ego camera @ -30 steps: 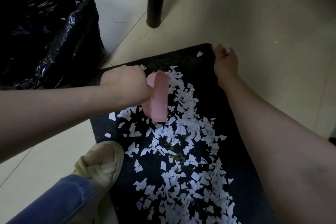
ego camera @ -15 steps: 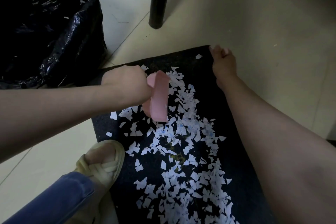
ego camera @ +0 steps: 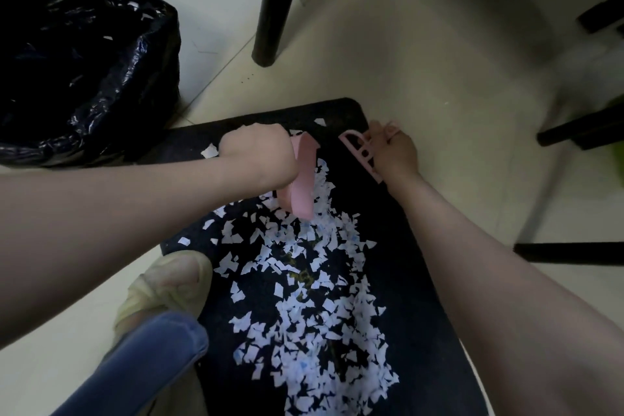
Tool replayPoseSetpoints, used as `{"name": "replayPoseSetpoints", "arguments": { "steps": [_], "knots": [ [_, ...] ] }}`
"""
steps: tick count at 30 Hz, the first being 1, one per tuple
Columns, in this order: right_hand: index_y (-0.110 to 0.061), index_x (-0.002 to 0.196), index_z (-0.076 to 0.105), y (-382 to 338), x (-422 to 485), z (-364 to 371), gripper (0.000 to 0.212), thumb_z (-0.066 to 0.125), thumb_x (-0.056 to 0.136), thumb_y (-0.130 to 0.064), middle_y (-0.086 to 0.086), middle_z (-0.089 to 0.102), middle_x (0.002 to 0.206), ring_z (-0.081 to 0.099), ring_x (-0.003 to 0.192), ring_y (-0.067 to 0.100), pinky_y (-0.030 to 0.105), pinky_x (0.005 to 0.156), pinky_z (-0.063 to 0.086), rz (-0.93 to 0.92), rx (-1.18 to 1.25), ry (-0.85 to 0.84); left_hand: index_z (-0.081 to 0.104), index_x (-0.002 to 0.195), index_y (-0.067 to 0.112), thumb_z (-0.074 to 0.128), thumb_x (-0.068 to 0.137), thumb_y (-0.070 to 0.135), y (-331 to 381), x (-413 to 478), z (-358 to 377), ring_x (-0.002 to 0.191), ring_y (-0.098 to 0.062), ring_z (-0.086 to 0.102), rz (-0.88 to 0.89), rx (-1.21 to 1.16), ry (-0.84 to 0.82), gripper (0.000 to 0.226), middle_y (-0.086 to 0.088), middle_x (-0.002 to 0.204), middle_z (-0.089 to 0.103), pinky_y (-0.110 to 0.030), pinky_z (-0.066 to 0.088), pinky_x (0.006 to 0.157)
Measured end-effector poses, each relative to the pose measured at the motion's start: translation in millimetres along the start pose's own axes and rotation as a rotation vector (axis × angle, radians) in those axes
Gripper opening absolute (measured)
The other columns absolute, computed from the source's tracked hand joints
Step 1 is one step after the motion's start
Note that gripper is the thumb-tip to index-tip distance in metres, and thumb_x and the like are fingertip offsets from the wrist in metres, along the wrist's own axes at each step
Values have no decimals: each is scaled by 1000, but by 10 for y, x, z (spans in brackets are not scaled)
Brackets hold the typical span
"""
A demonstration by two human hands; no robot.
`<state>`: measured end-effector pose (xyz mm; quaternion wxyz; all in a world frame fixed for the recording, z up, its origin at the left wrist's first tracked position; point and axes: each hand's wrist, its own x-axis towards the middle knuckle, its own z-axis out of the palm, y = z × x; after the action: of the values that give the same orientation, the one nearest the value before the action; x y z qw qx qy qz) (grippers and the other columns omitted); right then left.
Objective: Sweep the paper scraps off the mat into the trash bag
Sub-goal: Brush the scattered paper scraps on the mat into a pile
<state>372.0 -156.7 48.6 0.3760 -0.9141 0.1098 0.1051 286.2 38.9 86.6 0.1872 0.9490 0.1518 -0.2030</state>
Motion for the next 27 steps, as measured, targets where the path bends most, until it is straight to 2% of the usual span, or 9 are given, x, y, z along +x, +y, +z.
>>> {"name": "replayPoseSetpoints", "arguments": {
  "steps": [5,10,14,17,19,21,23,25,27],
  "knots": [
    [-14,91,61,70,-109,76,31,50,97,-42,3,68,95,65,89,18,29,81,51,12,-47,152,49,69,15,55,81,23,-69,-76,38,73,-25,49,25,14,38,16,-4,75,53,-24,28,51],
    [-16,90,62,103,59,292,27,51,96,-40,-4,68,87,65,87,14,30,85,52,50,82,288,54,74,15,54,79,18,-289,10,52,56,-20,45,-62,82,73,6,-1,66,49,-24,30,50],
    [-18,92,63,37,360,446,19,52,99,-33,-22,60,77,60,75,-4,10,76,47,61,288,254,59,79,17,51,81,23,-453,104,124,61,-23,47,-52,99,75,10,0,64,46,-22,26,47],
    [-27,83,64,7,603,616,16,56,95,-35,-13,67,90,64,90,5,17,86,48,37,311,147,64,86,18,48,83,27,-500,119,243,67,-24,51,-27,130,31,19,1,66,48,-22,25,46],
    [-27,90,66,31,670,707,18,54,95,-39,-9,71,102,65,98,9,25,93,49,9,231,20,65,89,17,47,83,30,-500,120,314,66,-24,52,-38,145,10,22,0,67,49,-22,25,46],
    [-20,86,66,26,585,721,29,49,96,-41,-13,71,90,65,86,4,26,87,51,-63,106,-58,66,90,18,48,83,31,-489,131,322,65,-23,51,-53,139,4,23,0,66,49,-22,25,46],
    [-7,78,64,20,479,655,43,45,98,-40,-14,65,70,60,64,-1,25,70,49,-136,-49,-44,67,87,19,49,83,30,-455,158,291,61,-21,51,-58,125,6,22,1,66,51,-21,26,46],
    [-3,72,60,-7,378,576,49,44,100,-40,-3,64,68,59,60,7,29,66,49,-177,-128,54,68,88,21,50,82,29,-413,188,263,62,-21,52,-48,111,18,20,0,68,53,-21,26,46],
    [-14,65,51,-3,418,546,44,43,100,-39,-2,62,70,57,63,9,25,67,48,-147,-45,220,68,89,21,51,82,29,-392,212,244,67,-23,53,-39,102,32,20,0,68,53,-21,26,47]
  ]
}}
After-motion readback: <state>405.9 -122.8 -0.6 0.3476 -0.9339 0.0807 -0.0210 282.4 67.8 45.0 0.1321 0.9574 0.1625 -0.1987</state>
